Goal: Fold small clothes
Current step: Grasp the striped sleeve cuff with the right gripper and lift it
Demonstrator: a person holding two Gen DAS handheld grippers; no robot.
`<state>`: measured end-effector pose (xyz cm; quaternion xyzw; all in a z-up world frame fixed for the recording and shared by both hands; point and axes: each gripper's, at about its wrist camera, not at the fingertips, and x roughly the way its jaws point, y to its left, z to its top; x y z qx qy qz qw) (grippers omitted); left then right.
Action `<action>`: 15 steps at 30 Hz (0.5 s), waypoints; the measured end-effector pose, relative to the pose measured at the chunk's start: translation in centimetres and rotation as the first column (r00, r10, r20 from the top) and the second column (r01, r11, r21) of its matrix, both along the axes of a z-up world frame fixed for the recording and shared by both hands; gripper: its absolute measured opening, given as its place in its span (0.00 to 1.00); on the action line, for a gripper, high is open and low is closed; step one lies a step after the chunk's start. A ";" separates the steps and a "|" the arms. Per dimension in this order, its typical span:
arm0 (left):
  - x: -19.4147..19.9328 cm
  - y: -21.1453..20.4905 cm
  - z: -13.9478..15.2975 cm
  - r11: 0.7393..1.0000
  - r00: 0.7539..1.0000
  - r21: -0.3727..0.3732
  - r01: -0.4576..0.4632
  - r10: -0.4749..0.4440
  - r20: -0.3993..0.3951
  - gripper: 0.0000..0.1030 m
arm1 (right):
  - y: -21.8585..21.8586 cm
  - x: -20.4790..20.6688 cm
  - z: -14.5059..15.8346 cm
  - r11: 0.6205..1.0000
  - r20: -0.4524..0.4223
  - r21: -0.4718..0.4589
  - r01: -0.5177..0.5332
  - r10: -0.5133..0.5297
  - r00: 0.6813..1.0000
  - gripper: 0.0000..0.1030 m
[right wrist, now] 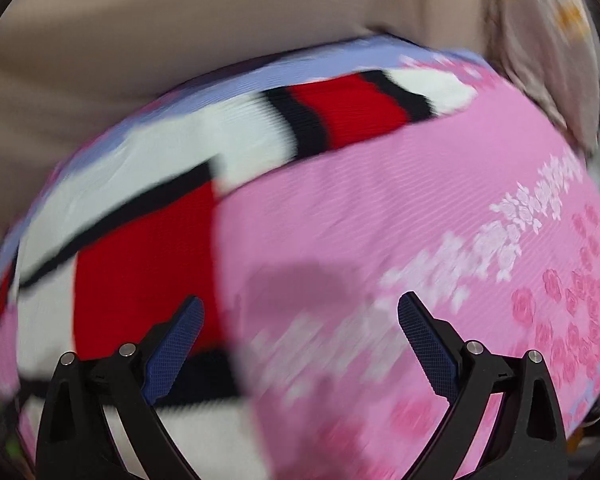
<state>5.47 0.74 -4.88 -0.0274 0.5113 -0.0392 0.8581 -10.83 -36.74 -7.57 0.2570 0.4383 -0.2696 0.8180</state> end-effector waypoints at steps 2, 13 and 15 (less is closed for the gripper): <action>0.3 0.2 0.1 1.000 1.000 -0.005 -0.013 0.013 0.017 0.93 | -7.9 1.0 -1.2 0.988 0.030 0.105 0.114 -0.118 0.993 0.93; 2.4 0.0 -0.9 0.997 0.999 -0.071 -0.033 0.033 -0.004 0.93 | -28.3 6.1 -5.4 0.900 0.154 0.273 0.339 -0.389 0.908 0.49; 2.9 0.2 -0.9 0.997 1.000 -0.077 -0.030 0.030 -0.003 0.93 | -28.3 7.3 -5.3 0.904 0.200 0.298 0.305 -0.372 0.906 0.13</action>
